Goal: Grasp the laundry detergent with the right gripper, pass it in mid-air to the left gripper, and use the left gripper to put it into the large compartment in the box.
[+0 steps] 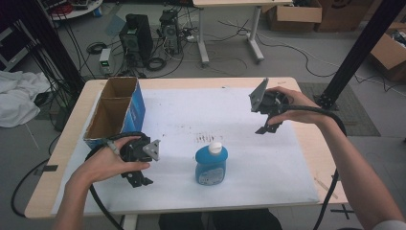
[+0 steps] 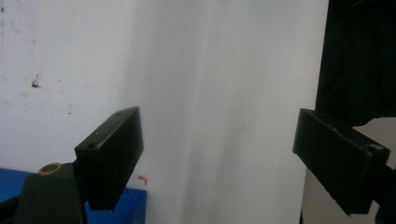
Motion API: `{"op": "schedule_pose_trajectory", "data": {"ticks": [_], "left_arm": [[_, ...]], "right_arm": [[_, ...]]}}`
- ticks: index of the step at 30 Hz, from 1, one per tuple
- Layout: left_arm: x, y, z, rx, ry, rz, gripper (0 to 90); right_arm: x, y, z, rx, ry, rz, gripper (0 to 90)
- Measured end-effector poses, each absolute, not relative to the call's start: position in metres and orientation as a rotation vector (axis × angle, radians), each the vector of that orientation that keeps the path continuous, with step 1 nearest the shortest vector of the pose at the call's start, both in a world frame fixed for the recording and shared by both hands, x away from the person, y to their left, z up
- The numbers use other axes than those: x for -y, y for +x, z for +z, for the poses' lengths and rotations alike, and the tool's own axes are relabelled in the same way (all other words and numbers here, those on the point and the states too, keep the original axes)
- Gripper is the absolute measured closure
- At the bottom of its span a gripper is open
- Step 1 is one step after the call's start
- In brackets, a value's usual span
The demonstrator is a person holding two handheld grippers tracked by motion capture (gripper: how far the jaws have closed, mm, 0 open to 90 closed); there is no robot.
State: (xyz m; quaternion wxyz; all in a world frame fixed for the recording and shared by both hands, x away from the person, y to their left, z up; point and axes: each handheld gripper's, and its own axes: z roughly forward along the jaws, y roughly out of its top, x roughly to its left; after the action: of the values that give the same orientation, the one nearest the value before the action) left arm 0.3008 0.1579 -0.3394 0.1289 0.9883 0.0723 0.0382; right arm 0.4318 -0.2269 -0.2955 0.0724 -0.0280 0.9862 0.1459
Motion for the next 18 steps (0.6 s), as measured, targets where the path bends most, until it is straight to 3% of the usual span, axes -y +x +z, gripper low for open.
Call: {"op": "schedule_pose_trajectory", "data": {"ticks": [7,18], "left_arm": [[-0.156,0.300,-0.344,-0.212,2.861,0.107,16.8],[-0.157,0.297,-0.342,-0.208,2.855,0.125,16.8]], "right_arm": [[0.217,0.393,-0.310,-2.986,-0.130,0.578,18.3],[0.196,0.362,-0.327,-2.986,-0.135,0.803,16.5]]}}
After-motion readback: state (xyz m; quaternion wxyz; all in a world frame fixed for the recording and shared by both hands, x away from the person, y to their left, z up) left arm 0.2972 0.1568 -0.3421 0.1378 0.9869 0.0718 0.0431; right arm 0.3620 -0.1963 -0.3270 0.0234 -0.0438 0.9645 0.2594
